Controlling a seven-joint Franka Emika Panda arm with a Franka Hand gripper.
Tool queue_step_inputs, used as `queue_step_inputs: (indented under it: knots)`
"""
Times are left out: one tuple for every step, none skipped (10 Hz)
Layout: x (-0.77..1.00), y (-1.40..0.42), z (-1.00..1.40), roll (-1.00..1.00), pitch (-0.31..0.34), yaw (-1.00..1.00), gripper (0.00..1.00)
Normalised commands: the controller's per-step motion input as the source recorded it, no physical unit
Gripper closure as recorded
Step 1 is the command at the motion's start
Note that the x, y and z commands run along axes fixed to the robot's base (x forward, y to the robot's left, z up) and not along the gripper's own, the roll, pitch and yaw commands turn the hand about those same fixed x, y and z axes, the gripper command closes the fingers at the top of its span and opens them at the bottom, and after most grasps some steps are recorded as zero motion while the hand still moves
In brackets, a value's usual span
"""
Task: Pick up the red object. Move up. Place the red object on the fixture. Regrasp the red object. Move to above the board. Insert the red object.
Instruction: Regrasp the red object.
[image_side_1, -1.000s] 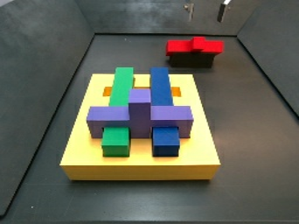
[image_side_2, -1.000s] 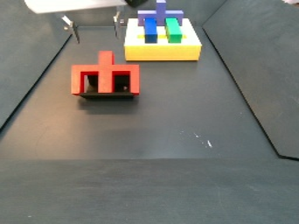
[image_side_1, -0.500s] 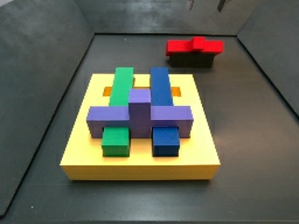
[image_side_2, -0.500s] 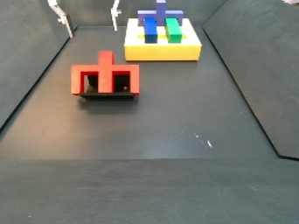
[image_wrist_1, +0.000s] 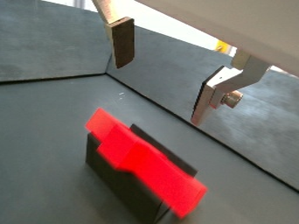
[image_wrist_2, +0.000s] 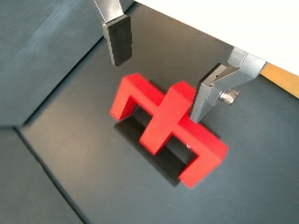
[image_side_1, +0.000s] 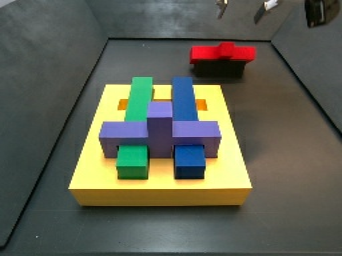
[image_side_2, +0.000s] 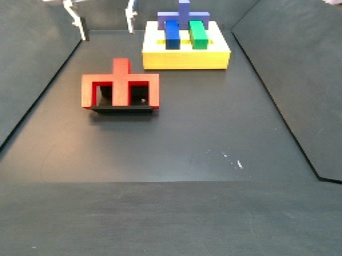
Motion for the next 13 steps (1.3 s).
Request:
queue_step_inputs:
  knots:
    - [0.08,-0.48,-0.18,0.46,0.140,-0.28,0.00]
    - [0.00,-0.35,-0.13,0.41,0.106,-0.18,0.00]
    - [0.02,-0.17,-0.12,0.30,0.071,-0.07,0.00]
    - [0.13,0.00,-0.13,0.17,0.029,0.00,0.00]
    - [0.20,0.05,0.00,0.07,0.086,0.00,0.00]
    - [-0.03,0.00,-0.01,0.00,0.000,0.00,0.00]
    - [0.00,0.00,-0.24,0.19,-0.069,0.10,0.00]
    - [0.00,-0.09,-0.37,0.59,-0.151,0.16,0.00]
    - [0.00,-0.12,-0.33,0.83,-0.146,0.17,0.00]
    - [0.00,-0.04,-0.34,0.75,-0.091,0.25,0.00]
    - [0.00,0.00,-0.39,0.59,-0.026,0.23,0.00]
    - [0.00,0.00,-0.41,0.64,-0.069,0.16,0.00]
    - [-0.05,0.00,-0.35,0.57,-0.094,0.18,0.00]
